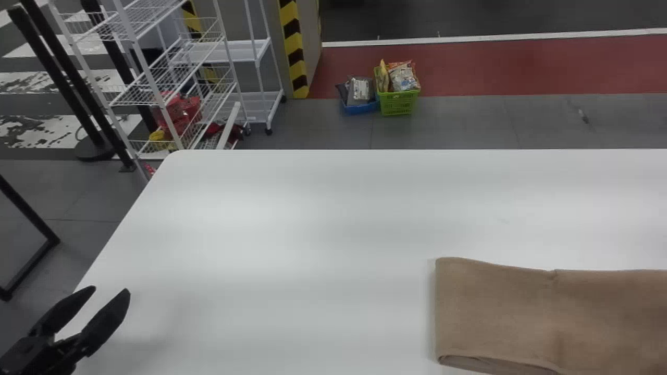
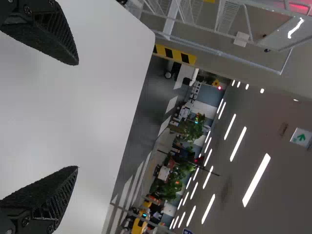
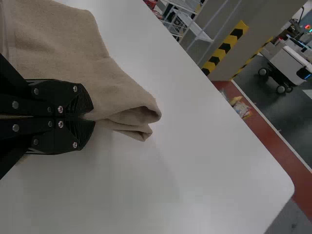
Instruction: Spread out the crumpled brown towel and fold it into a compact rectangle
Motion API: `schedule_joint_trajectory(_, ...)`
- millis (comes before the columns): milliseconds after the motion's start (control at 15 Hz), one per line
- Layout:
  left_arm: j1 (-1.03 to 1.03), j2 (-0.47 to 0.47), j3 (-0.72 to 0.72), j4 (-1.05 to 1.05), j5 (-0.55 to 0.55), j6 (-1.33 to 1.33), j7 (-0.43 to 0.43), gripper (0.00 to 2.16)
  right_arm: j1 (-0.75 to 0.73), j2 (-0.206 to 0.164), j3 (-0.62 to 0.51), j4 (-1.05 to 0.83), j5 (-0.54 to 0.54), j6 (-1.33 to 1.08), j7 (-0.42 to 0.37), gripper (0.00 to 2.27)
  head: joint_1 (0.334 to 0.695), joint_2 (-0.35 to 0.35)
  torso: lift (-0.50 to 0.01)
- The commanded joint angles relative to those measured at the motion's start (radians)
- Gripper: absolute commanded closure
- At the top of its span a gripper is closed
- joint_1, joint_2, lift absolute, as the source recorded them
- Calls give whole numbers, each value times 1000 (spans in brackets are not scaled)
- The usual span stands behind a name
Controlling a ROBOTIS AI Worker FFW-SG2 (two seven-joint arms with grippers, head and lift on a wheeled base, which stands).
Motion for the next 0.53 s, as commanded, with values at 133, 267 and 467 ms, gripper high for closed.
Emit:
schedule_joint_trajectory(133, 0, 1, -5, 1, -2, 0, 1, 39, -42, -57, -69, 1, 11, 2, 0, 1180, 695, 55, -127)
schedule_joint_trajectory(267, 0, 1, -3, 2, -2, 0, 2, 39, -48, -59, -77, 1, -4, 2, 0, 1180, 695, 17, -127)
schedule_joint_trajectory(467, 0, 0, -6, 2, -2, 0, 1, 39, -65, -23, -9, 0, -33, 2, -11, 1180, 695, 20, -127)
